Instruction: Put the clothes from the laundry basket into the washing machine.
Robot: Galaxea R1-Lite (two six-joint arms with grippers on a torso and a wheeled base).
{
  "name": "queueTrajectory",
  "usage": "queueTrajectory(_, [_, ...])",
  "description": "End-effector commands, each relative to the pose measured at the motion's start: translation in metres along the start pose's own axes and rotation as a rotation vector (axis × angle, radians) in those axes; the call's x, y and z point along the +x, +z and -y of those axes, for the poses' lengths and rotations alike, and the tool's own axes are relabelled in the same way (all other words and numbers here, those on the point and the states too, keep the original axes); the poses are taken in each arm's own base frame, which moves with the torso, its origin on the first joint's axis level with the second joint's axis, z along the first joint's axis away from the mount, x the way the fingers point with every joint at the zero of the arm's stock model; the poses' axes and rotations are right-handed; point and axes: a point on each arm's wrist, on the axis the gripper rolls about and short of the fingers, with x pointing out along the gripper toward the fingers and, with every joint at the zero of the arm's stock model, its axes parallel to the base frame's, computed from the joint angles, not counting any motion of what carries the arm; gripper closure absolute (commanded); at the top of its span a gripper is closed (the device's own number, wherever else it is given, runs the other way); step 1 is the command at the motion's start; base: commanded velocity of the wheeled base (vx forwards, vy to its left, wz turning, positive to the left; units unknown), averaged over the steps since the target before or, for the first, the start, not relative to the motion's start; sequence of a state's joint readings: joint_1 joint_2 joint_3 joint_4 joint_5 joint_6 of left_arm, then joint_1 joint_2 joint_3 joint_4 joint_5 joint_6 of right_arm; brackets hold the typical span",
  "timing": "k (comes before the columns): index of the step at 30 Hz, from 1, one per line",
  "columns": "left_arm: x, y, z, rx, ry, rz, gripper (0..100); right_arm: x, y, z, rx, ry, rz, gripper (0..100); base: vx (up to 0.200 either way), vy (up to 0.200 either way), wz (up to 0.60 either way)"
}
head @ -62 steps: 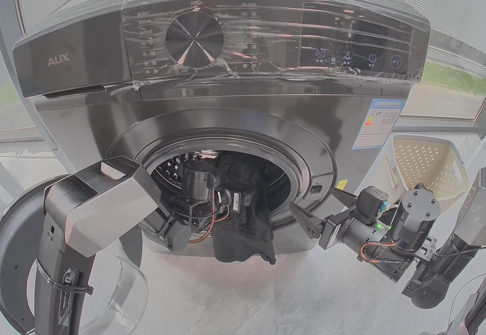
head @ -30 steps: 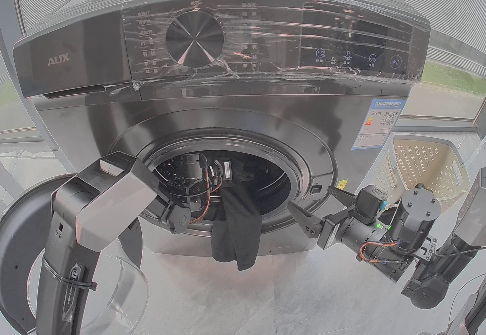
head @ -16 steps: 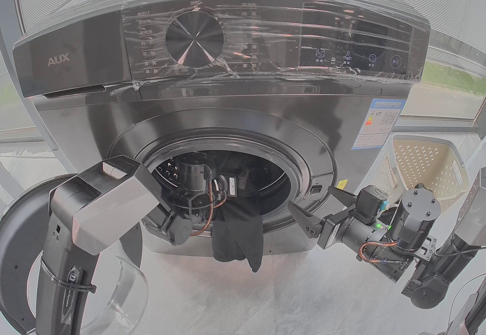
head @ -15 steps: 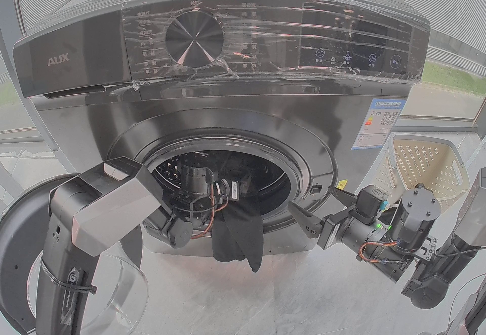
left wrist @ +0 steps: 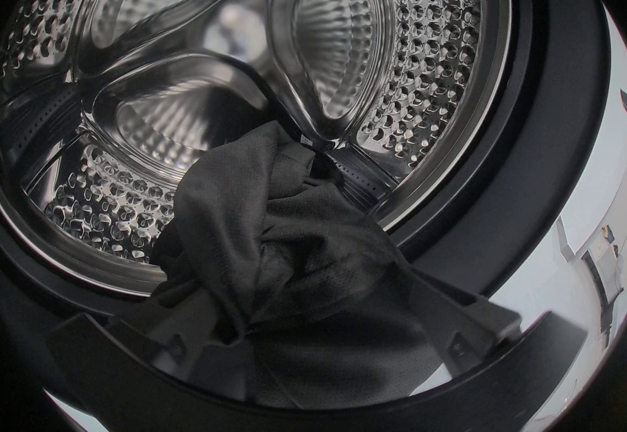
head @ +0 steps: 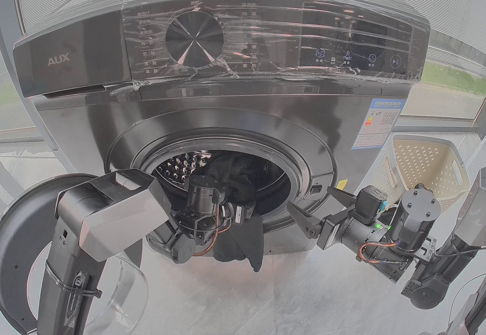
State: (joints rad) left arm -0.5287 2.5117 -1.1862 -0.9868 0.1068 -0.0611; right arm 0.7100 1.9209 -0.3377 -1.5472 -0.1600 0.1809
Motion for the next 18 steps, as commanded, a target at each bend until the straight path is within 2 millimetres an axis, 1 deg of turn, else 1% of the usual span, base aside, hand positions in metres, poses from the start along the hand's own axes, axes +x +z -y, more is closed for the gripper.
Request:
queueTrajectory(1, [0.003,-0.007,-0.001,0.001,0.004,-0.02,100,0.0,0.0,0.0,0.0,-0.001,-0.001,0,0.0,0.0,0.0])
queueTrajectory(4, [0.003,-0.008,-0.001,0.001,0.004,-0.02,100,0.0,0.0,0.0,0.0,-0.001,-0.002,0,0.0,0.0,0.0])
queueTrajectory(7, [0.004,-0.004,-0.001,-0.002,0.005,-0.003,100,0.0,-0.001,0.0,0.0,0.0,-0.002,0,0.0,0.0,0.0])
queueTrajectory(9, [0.01,0.011,-0.004,-0.015,0.022,0.057,100,0.001,0.0,0.0,0.002,0.001,0.002,0,0.0,0.0,0.0])
queueTrajectory(11, [0.011,0.012,-0.005,-0.018,0.026,0.062,100,0.001,0.0,0.0,0.002,0.001,0.002,0,0.0,0.0,0.0])
queueTrajectory(12, [0.018,0.035,-0.016,-0.045,0.082,0.149,100,0.002,0.001,-0.001,0.003,0.002,0.008,0,0.0,0.0,0.0])
queueTrajectory(14, [0.025,0.051,-0.024,-0.064,0.123,0.213,100,0.002,0.001,-0.001,0.003,0.002,0.008,0,0.0,0.0,0.0])
queueTrajectory(18, [0.031,0.072,-0.039,-0.086,0.181,0.297,100,0.002,0.002,-0.001,0.003,0.002,0.009,0,0.0,0.0,0.0])
